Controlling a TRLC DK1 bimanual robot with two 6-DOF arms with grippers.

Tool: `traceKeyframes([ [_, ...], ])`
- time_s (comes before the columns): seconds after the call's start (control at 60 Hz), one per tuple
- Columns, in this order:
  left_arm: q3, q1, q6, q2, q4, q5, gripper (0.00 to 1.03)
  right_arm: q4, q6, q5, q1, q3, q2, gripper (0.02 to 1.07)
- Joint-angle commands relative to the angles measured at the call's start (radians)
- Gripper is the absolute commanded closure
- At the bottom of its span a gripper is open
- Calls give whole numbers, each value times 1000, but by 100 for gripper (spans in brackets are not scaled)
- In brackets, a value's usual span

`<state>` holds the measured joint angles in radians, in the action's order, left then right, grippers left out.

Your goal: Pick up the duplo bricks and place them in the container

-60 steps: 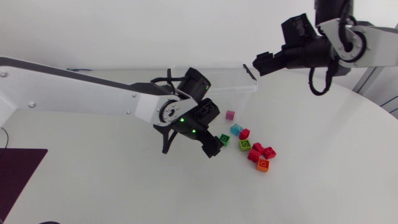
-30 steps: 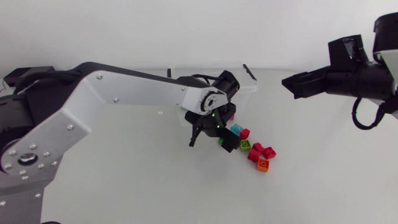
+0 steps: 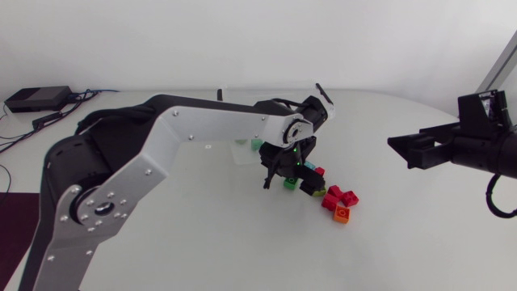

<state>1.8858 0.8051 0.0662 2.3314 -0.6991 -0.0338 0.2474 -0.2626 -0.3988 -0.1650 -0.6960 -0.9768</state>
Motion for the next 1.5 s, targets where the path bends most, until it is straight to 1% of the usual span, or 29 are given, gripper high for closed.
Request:
traceKeyframes([
  [0.0, 52, -9, 47, 52, -33, -17, 12, 16, -24, -17, -19, 41, 30, 7],
  [0.05, 65, -9, 53, 62, -42, -28, 16, 27, -30, -26, -24, 52, 43, 7],
  [0.117, 78, -12, 60, 71, -51, -34, 18, 29, -30, -29, -24, 70, 56, 7],
  [0.133, 84, -14, 64, 75, -57, -37, 22, 30, -32, -31, -24, 81, 64, 7],
  [0.267, 87, -14, 73, 77, -60, -44, 27, 44, -50, -34, -24, 115, 75, 7],
  [0.317, 88, -14, 76, 78, -60, -60, 33, 64, -67, -34, -22, 130, 90, 7],
  [0.333, 90, -12, 78, 80, -60, -61, 39, 70, -70, -34, -21, 135, 98, 7],
  [0.383, 93, -12, 81, 86, -62, -67, 49, 81, -75, -34, -21, 145, 115, 7],
  [0.5, 101, -14, 86, 92, -62, -67, 62, 121, -104, -35, -22, 159, 138, 7],
  [0.683, 156, -12, 86, 129, -109, -69, 63, 150, -156, -37, -28, 168, 109, 7],
  [0.933, 170, -12, 86, 138, -120, -69, 64, 151, -179, -46, -28, 182, 92, 7],
  [1.0, 179, -11, 84, 144, -126, -69, 68, 151, -182, -46, -24, 182, 82, 8],
  [1.017, 179, -11, 84, 146, -129, -69, 73, 147, -184, -46, -22, 184, 72, 9],
  [1.117, 153, -4, 83, 128, -129, -71, 74, 125, -191, -61, -21, 176, -14, 10],
  [1.25, 39, 11, 72, 19, -91, -72, 74, 89, -196, -55, -4, 164, -112, 10],
  [1.417, -51, -14, 52, -149, -66, -74, 74, 67, -185, -31, 24, 119, -220, 10],
  [1.483, -105, -23, 34, -236, -33, -74, 74, 52, -179, -5, 45, 102, -273, 10],
])
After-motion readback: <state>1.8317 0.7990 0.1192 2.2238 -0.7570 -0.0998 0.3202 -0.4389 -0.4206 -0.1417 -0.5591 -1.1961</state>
